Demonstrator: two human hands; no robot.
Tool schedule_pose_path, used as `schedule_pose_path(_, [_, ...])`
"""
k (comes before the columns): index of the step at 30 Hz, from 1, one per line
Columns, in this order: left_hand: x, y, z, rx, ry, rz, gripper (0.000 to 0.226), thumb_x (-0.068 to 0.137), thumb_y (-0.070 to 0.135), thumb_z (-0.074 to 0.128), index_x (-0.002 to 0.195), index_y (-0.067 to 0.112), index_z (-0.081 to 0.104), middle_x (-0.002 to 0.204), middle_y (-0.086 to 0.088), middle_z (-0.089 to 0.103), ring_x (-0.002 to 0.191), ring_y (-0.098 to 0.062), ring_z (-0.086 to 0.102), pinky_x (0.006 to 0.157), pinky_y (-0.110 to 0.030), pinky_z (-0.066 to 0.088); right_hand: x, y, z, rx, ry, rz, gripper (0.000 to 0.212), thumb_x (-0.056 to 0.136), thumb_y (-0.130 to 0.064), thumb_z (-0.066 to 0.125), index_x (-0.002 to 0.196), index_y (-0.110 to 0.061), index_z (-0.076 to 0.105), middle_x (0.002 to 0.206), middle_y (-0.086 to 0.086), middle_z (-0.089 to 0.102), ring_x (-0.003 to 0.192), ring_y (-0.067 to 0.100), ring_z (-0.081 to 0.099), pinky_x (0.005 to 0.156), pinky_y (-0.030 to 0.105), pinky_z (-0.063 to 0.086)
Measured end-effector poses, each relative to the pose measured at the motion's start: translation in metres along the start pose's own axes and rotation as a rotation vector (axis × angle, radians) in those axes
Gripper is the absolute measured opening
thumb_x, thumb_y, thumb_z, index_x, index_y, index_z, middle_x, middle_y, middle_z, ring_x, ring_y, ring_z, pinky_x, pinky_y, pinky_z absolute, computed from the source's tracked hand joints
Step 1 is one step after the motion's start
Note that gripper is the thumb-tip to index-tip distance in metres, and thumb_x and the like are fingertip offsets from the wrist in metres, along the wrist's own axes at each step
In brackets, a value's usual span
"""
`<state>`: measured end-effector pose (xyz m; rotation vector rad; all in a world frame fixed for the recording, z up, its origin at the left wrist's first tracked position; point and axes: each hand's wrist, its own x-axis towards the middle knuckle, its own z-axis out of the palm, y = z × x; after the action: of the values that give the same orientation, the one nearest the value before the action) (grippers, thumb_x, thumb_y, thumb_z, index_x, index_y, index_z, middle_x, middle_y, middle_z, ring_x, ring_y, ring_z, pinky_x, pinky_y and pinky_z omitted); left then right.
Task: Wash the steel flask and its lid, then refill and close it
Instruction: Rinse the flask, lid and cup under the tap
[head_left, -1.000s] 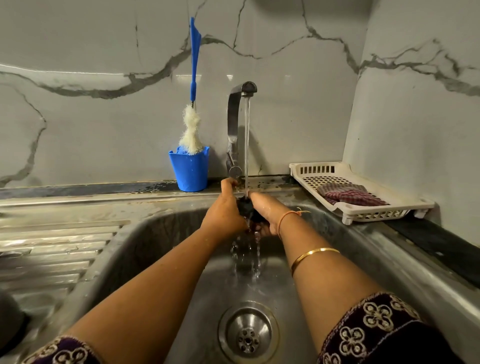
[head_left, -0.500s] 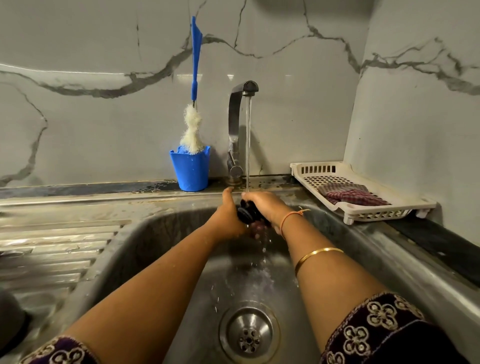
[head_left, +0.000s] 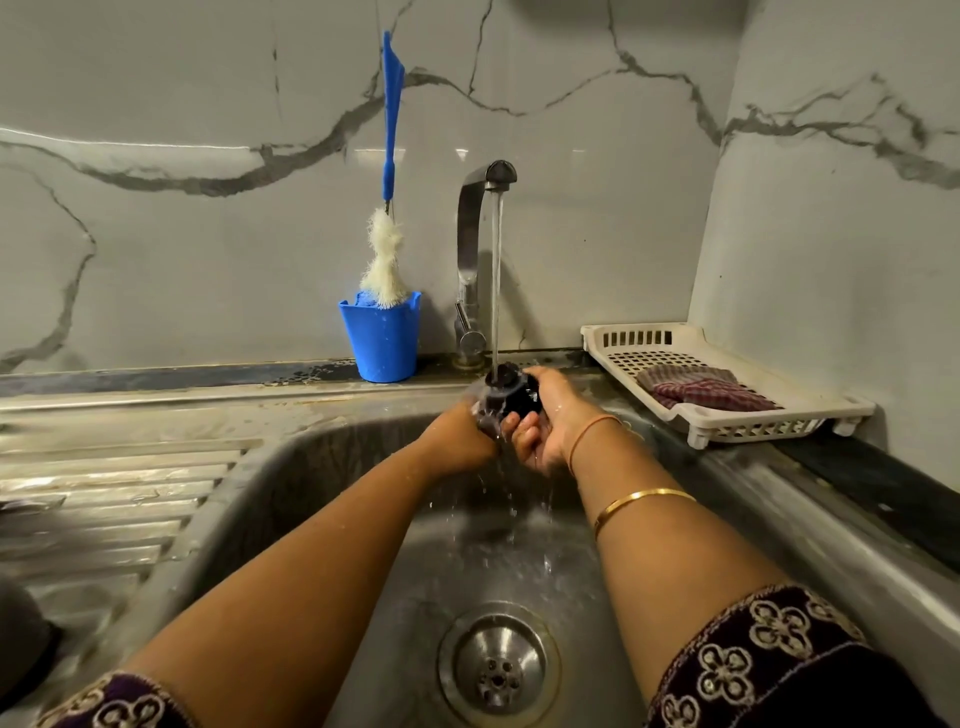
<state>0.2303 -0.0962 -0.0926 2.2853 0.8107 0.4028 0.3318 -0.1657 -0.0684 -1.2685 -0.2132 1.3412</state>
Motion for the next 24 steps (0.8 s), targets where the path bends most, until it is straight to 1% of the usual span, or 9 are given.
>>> schedule_pose_path(2, [0.0,0.002,0.0,0.008,0.035,-0.015,0.025,0.089,0.003,0.055,0.075,0.022,0.047,0.073,0.002,0.052,0.068,-0.008,0.051,0.067,-0.021,0.046,-0.001,0.001,0.002,-0.069,0.011,-0.023,0.056,0.091,-0.056,0.042,0.073,-0.006,0.058,0.045,0.001,0.047,0.028,0.005,0.034,0.03,0.012,0.026])
schedule_pose_path(6, [0.002,0.0,0.0,-0.013,0.088,-0.055,0.014,0.089,0.009,0.058,0.097,0.017,0.051,0.09,-0.005,0.058,0.088,-0.02,0.058,0.084,-0.033,0.051,0.001,0.005,0.011,-0.403,0.147,-0.274,0.052,0.092,-0.059,0.04,0.095,-0.012,0.061,0.064,0.005,0.055,0.043,0.009,0.043,0.039,0.012,0.033])
schedule_pose_path(8, [0.003,0.0,-0.001,0.02,0.091,-0.076,0.014,0.09,0.009,0.055,0.1,0.017,0.051,0.089,-0.005,0.058,0.087,-0.019,0.056,0.084,-0.034,0.051,0.005,0.008,0.013,-0.704,0.251,-0.554,0.049,0.093,-0.057,0.041,0.106,-0.013,0.057,0.079,0.006,0.059,0.056,0.014,0.052,0.045,0.018,0.04])
schedule_pose_path(10, [0.004,-0.001,-0.002,0.083,0.069,-0.091,0.007,0.092,0.009,0.053,0.096,0.014,0.054,0.086,-0.007,0.058,0.083,-0.02,0.055,0.085,-0.037,0.052,0.01,0.012,0.01,-1.19,0.369,-0.831,0.045,0.092,-0.056,0.044,0.113,-0.016,0.051,0.095,0.005,0.06,0.079,0.02,0.057,0.064,0.026,0.046])
schedule_pose_path(13, [-0.001,-0.003,-0.002,0.18,-0.004,-0.113,0.022,0.094,0.005,0.05,0.114,0.0,0.057,0.102,-0.019,0.06,0.084,-0.021,0.05,0.088,-0.035,0.048,0.013,0.016,0.01,-1.6,0.378,-0.958,0.048,0.092,-0.053,0.047,0.123,-0.018,0.044,0.112,0.011,0.06,0.1,0.028,0.057,0.077,0.033,0.044])
schedule_pose_path(16, [0.0,-0.01,-0.002,0.234,-0.018,-0.171,0.028,0.095,0.006,0.046,0.122,0.0,0.054,0.112,-0.017,0.06,0.096,-0.026,0.057,0.092,-0.033,0.047,0.014,0.016,0.011,-1.667,0.339,-1.006,0.049,0.093,-0.047,0.049,0.131,-0.018,0.039,0.118,0.013,0.058,0.105,0.03,0.055,0.08,0.033,0.044])
schedule_pose_path(19, [0.006,-0.017,-0.002,0.202,0.058,-0.247,0.025,0.093,0.006,0.05,0.117,0.003,0.055,0.096,-0.01,0.057,0.091,-0.021,0.057,0.091,-0.033,0.05,0.019,0.014,0.01,-1.599,0.341,-0.986,0.047,0.093,-0.042,0.053,0.132,-0.019,0.041,0.117,0.014,0.058,0.106,0.029,0.056,0.081,0.032,0.045])
schedule_pose_path(22, [0.01,-0.019,-0.001,0.122,0.144,-0.297,0.03,0.091,0.008,0.054,0.121,0.006,0.051,0.096,-0.007,0.058,0.093,-0.021,0.06,0.088,-0.033,0.052,0.021,0.01,0.011,-1.253,0.44,-0.796,0.053,0.09,-0.055,0.049,0.121,-0.013,0.052,0.11,0.012,0.062,0.097,0.028,0.061,0.08,0.035,0.051])
schedule_pose_path(24, [0.011,-0.018,-0.001,0.081,0.174,-0.301,0.031,0.091,0.009,0.055,0.121,0.007,0.05,0.098,-0.008,0.058,0.096,-0.023,0.061,0.085,-0.033,0.053,0.017,0.008,0.013,-0.927,0.382,-0.587,0.054,0.089,-0.059,0.047,0.109,-0.01,0.057,0.096,0.012,0.065,0.068,0.021,0.063,0.059,0.028,0.054])
